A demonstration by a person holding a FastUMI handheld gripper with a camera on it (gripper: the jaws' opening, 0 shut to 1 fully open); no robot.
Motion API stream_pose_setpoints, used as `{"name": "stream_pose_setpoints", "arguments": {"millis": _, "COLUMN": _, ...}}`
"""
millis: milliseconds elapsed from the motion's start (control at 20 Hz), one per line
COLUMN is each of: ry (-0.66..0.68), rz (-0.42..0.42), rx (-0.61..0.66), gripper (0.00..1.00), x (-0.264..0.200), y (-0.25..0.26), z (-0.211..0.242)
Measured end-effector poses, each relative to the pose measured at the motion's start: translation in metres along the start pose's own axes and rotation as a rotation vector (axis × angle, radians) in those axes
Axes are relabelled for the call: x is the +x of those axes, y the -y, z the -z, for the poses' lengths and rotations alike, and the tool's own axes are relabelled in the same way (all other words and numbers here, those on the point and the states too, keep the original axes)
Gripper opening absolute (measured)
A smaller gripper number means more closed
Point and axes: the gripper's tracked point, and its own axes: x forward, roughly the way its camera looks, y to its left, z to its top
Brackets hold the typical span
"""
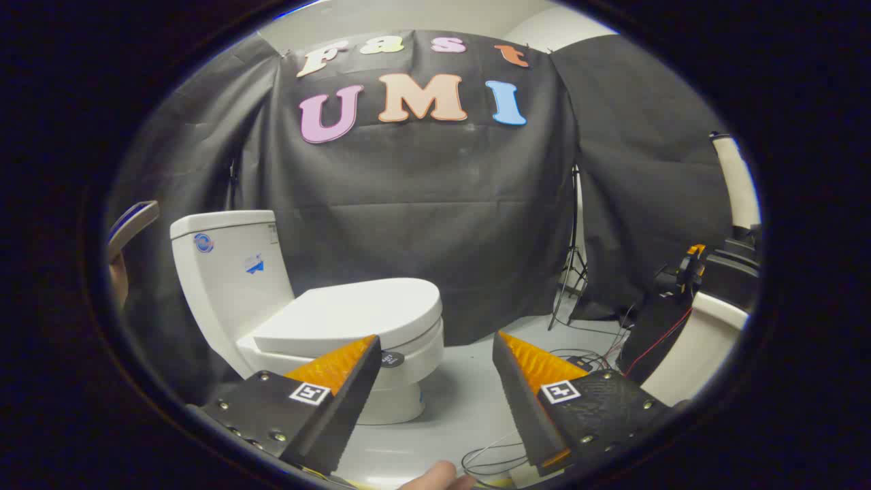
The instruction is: Open the toilet lid.
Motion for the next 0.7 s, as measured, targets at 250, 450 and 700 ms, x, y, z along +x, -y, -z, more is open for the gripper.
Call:
{"name": "stream_pose_setpoints", "arguments": {"millis": 250, "ry": -0.005, "rz": -0.009, "rx": -0.006, "gripper": 0.97, "x": 0.004, "y": -0.008, "z": 0.001}}
{"name": "stream_pose_setpoints", "arguments": {"millis": 450, "ry": -0.002, "rz": -0.023, "rx": -0.008, "gripper": 0.97, "x": 0.01, "y": -0.017, "z": -0.002}}
{"name": "stream_pose_setpoints", "arguments": {"millis": 700, "ry": 0.002, "rz": -0.028, "rx": -0.016, "gripper": 0.97, "x": 0.015, "y": -0.024, "z": -0.005}}
